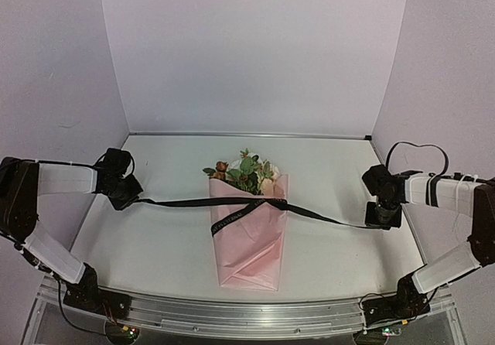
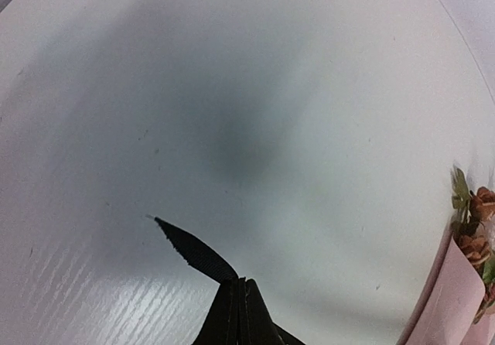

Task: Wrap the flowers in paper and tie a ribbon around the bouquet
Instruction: Cross the ribbon over the folded bouquet, then tie the ribbon around the folded bouquet.

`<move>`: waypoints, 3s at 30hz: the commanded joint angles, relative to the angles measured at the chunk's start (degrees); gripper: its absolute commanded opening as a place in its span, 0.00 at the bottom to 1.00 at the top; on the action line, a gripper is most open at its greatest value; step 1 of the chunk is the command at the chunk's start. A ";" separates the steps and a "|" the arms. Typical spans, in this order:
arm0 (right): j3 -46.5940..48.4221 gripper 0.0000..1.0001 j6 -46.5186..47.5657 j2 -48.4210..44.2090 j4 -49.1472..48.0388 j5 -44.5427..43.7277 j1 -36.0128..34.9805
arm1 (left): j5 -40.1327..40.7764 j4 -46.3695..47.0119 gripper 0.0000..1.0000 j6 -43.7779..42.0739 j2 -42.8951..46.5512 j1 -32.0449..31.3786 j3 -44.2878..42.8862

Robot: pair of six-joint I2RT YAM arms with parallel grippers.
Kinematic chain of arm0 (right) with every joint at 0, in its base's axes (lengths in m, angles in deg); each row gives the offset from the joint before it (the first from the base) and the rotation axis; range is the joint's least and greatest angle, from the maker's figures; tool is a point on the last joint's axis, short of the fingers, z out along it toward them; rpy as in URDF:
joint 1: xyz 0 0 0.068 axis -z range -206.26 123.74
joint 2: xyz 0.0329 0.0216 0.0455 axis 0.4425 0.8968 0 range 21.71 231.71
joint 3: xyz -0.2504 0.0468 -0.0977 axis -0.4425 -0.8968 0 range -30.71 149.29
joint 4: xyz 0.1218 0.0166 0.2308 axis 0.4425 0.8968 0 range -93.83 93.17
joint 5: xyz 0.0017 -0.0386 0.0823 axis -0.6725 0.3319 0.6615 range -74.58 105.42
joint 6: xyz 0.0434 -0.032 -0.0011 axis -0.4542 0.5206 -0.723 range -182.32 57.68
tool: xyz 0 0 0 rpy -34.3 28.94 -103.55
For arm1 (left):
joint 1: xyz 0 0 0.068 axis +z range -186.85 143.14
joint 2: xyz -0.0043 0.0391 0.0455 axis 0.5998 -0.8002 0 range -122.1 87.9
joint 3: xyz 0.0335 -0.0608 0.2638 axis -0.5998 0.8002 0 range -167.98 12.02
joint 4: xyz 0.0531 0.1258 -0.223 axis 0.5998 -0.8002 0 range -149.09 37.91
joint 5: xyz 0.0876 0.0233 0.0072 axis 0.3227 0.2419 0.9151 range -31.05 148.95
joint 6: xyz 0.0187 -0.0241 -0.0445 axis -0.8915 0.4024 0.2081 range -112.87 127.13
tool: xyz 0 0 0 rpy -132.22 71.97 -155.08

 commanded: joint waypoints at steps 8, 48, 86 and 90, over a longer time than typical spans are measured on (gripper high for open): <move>2.90 0.05 -2.85 -0.61 -1.66 10.66 0.42 | -1.29 8.63 0.07 16.50 2.28 -1.73 9.11; 21.51 0.90 25.95 17.35 -2.22 30.56 -19.50 | -20.39 12.48 0.57 -61.31 -15.37 -26.15 -11.59; 24.78 0.00 20.49 26.04 -5.29 24.08 -21.70 | -6.30 13.01 0.00 -51.22 -14.96 -28.48 -16.24; 24.39 0.00 15.98 24.80 -4.54 20.44 -21.53 | -0.90 6.29 0.00 -34.55 -12.82 -28.23 -16.76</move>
